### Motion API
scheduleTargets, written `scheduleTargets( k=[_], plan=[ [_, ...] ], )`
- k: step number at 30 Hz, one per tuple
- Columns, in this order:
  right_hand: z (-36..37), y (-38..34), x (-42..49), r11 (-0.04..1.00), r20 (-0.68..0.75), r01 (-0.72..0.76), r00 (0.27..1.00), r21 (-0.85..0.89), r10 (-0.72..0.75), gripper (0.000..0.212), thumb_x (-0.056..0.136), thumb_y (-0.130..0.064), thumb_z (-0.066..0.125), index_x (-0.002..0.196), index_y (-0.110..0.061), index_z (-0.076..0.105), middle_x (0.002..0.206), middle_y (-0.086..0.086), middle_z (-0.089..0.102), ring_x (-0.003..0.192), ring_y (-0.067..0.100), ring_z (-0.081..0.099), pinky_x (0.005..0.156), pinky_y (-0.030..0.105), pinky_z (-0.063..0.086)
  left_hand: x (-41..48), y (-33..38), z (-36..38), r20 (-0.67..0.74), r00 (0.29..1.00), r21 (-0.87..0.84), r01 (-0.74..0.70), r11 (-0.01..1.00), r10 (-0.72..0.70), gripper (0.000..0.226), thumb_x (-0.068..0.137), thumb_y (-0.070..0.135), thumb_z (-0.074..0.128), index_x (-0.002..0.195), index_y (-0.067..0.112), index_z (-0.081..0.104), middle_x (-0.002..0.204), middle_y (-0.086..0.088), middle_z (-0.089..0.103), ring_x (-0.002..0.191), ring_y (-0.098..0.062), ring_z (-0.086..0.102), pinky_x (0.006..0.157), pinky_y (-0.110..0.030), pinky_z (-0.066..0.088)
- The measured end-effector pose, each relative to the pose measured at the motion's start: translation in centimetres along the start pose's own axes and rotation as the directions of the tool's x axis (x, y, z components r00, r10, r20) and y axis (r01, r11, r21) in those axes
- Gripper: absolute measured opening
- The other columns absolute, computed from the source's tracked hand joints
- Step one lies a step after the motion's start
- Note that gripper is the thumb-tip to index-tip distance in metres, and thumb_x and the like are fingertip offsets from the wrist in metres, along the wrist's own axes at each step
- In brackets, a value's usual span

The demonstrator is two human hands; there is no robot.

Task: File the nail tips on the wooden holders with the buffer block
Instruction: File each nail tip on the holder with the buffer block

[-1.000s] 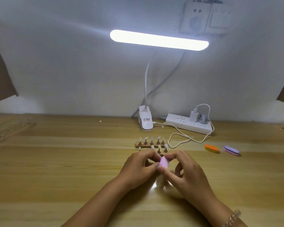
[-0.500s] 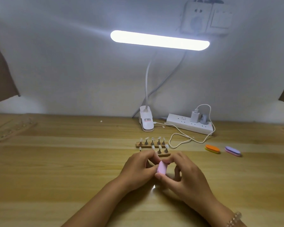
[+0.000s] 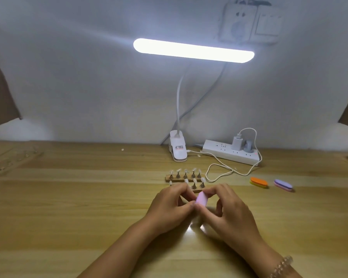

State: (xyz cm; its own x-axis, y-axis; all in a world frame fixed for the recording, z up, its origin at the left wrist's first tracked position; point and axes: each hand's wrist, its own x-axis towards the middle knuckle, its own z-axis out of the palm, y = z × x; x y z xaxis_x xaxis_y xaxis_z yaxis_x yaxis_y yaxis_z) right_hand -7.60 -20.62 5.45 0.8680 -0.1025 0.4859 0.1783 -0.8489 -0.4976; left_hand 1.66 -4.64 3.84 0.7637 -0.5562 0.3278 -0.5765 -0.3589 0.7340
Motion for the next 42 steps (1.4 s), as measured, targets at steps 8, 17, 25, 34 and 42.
scheduleTargets(
  k=[8,17,25,34,42],
  plan=[
    [0.2,0.3,0.0,1.0,0.004,-0.01,1.0,0.005,0.01,0.026,0.08,-0.05,0.069,0.097,-0.033,0.059,0.098,-0.02,0.054,0.063,-0.003,0.05,0.057,0.019,0.039,0.0,0.0,-0.1,0.015,1.0,-0.026,-0.012,1.0,0.012,0.007,0.086,0.021,0.07,0.086,0.028,0.069,0.082,0.016,0.068,0.06,0.003,0.056,0.06,-0.02,0.042],
    [-0.1,-0.1,-0.2,0.994,0.001,0.003,1.0,0.108,-0.003,0.03,0.08,-0.035,0.075,0.107,-0.034,0.062,0.102,-0.021,0.058,0.064,0.011,0.058,0.06,0.028,0.049,0.0,-0.1,-0.2,0.023,0.999,-0.108,-0.027,0.994,0.029,0.013,0.092,0.023,0.06,0.096,0.026,0.073,0.089,0.013,0.071,0.061,-0.008,0.055,0.063,-0.036,0.049],
    [-0.1,-0.5,-0.4,0.999,0.0,0.05,0.999,0.001,-0.05,0.035,0.077,-0.045,0.074,0.104,-0.029,0.059,0.101,-0.019,0.055,0.064,0.004,0.056,0.058,0.031,0.05,0.1,0.2,-0.2,0.047,0.999,-0.124,-0.021,0.992,0.027,0.019,0.089,0.028,0.056,0.098,0.026,0.074,0.089,0.013,0.071,0.063,0.001,0.056,0.062,-0.025,0.045],
    [-0.2,-0.3,-0.1,0.999,-0.029,0.024,0.999,0.036,-0.023,0.032,0.078,-0.045,0.075,0.101,-0.03,0.06,0.098,-0.018,0.057,0.061,0.008,0.055,0.059,0.028,0.049,0.0,0.1,-0.2,0.05,0.999,-0.077,-0.015,0.997,0.019,0.015,0.089,0.031,0.06,0.095,0.03,0.073,0.086,0.017,0.07,0.065,-0.005,0.055,0.063,-0.024,0.041],
    [0.0,0.0,0.0,0.999,-0.031,0.012,0.999,0.042,-0.011,0.031,0.077,-0.053,0.069,0.096,-0.032,0.057,0.096,-0.019,0.056,0.062,0.007,0.055,0.058,0.028,0.048,-0.1,0.2,-0.3,0.045,0.999,-0.071,-0.021,0.997,0.024,0.014,0.094,0.022,0.062,0.092,0.032,0.071,0.082,0.018,0.068,0.064,-0.002,0.053,0.063,-0.023,0.04]
  ],
)
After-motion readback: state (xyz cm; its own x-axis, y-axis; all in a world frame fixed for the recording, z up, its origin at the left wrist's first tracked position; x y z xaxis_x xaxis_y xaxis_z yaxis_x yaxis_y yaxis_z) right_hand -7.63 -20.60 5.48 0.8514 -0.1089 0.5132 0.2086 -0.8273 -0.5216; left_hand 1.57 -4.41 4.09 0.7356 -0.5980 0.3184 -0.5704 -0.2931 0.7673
